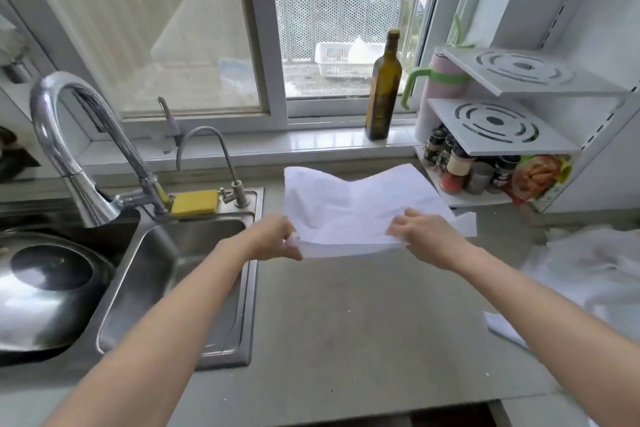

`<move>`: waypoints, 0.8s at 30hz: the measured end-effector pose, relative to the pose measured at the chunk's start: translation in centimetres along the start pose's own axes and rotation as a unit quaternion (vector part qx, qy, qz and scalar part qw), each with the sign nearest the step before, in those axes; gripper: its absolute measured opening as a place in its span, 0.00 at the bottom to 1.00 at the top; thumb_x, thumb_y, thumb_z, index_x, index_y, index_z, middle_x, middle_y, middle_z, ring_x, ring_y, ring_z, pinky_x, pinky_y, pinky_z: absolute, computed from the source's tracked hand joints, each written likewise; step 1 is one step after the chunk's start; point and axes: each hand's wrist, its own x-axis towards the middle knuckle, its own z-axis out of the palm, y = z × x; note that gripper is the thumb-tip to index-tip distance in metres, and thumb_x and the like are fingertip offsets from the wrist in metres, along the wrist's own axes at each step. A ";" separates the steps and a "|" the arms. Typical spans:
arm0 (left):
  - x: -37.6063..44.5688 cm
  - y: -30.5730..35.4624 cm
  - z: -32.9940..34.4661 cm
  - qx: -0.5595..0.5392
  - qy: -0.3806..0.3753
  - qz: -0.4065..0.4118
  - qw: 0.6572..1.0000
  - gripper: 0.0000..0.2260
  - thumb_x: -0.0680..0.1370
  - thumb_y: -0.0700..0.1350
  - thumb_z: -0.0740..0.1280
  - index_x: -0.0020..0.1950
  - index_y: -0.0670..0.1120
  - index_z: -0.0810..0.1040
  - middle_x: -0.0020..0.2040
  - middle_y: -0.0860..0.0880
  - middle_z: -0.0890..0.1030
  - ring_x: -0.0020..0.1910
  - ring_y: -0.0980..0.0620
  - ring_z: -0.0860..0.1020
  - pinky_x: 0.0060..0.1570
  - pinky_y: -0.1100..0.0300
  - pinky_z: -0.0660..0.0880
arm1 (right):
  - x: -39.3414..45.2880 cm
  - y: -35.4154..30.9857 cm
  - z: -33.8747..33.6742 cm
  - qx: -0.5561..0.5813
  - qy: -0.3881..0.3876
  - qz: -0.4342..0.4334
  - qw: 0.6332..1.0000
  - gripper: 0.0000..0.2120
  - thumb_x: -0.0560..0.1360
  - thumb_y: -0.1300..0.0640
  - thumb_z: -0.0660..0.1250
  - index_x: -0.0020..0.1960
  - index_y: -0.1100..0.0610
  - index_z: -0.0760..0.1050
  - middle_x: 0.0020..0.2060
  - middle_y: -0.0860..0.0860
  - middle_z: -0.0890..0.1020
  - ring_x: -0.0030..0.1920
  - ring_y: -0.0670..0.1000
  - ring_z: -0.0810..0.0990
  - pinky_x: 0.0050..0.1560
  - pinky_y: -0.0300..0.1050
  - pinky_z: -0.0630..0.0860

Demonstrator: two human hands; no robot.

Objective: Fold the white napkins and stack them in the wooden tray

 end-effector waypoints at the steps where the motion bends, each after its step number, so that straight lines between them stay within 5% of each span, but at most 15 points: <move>1: -0.3 0.0 1.4 0.014 -0.030 -0.021 0.999 0.18 0.71 0.50 0.74 0.29 0.48 0.67 0.31 0.51 0.70 0.33 0.50 0.69 0.31 0.59 0.62 | -0.6 -0.6 1.4 0.013 -0.060 0.011 0.998 0.16 0.71 0.67 0.59 0.54 0.53 0.74 0.51 0.47 0.76 0.55 0.50 0.71 0.38 0.44 0.68; 4: -1.1 -0.4 5.2 0.011 -0.077 -0.061 0.995 0.16 0.73 0.47 0.73 0.32 0.48 0.67 0.32 0.51 0.69 0.32 0.52 0.67 0.28 0.63 0.60 | -1.9 -2.5 3.9 0.064 -0.205 0.046 0.976 0.08 0.72 0.61 0.62 0.50 0.52 0.72 0.50 0.48 0.77 0.57 0.50 0.72 0.41 0.44 0.64; 6: -1.2 -0.9 6.7 0.014 -0.141 -0.091 0.986 0.14 0.70 0.51 0.74 0.38 0.43 0.73 0.36 0.48 0.75 0.36 0.48 0.74 0.34 0.59 0.69 | -2.6 -3.2 4.6 0.108 -0.280 0.063 0.952 0.06 0.72 0.57 0.66 0.45 0.49 0.70 0.45 0.48 0.75 0.51 0.51 0.74 0.37 0.44 0.64; 9: -1.6 -1.3 7.7 0.037 -0.257 -0.112 0.959 0.21 0.67 0.55 0.76 0.53 0.45 0.79 0.50 0.49 0.81 0.49 0.48 0.79 0.48 0.56 0.75 | -3.0 -3.7 4.7 0.181 -0.391 0.100 0.897 0.11 0.71 0.54 0.71 0.38 0.49 0.68 0.36 0.46 0.73 0.43 0.50 0.73 0.30 0.37 0.64; 12: -1.5 -1.0 8.0 0.029 -0.303 -0.120 0.945 0.20 0.68 0.54 0.75 0.57 0.47 0.79 0.53 0.53 0.81 0.53 0.51 0.78 0.53 0.59 0.74 | -2.8 -4.0 4.4 0.211 -0.460 0.118 0.854 0.15 0.69 0.51 0.74 0.36 0.49 0.67 0.36 0.44 0.71 0.43 0.51 0.73 0.33 0.37 0.67; 16: -1.0 -1.2 7.8 -0.043 -0.291 -0.121 0.948 0.12 0.73 0.47 0.72 0.56 0.49 0.78 0.48 0.57 0.78 0.51 0.54 0.76 0.52 0.64 0.71 | -2.5 -3.1 3.8 0.286 -0.443 0.150 0.836 0.12 0.71 0.46 0.72 0.42 0.52 0.73 0.41 0.45 0.74 0.43 0.48 0.74 0.40 0.39 0.69; 19: -0.6 -2.7 8.4 -0.095 -0.209 -0.125 0.965 0.05 0.73 0.47 0.73 0.41 0.49 0.78 0.42 0.54 0.78 0.43 0.55 0.76 0.43 0.65 0.70 | -2.2 -2.3 3.7 0.366 -0.395 0.190 0.821 0.11 0.75 0.55 0.67 0.36 0.56 0.70 0.33 0.49 0.69 0.30 0.46 0.68 0.29 0.36 0.63; 24: 1.6 -3.6 9.9 -0.126 -0.053 -0.167 0.976 0.11 0.73 0.46 0.72 0.37 0.44 0.72 0.37 0.47 0.74 0.35 0.51 0.71 0.32 0.61 0.64 | -1.2 -2.4 6.2 0.314 -0.242 0.269 0.878 0.17 0.74 0.63 0.61 0.31 0.54 0.58 0.29 0.50 0.65 0.33 0.52 0.65 0.32 0.44 0.59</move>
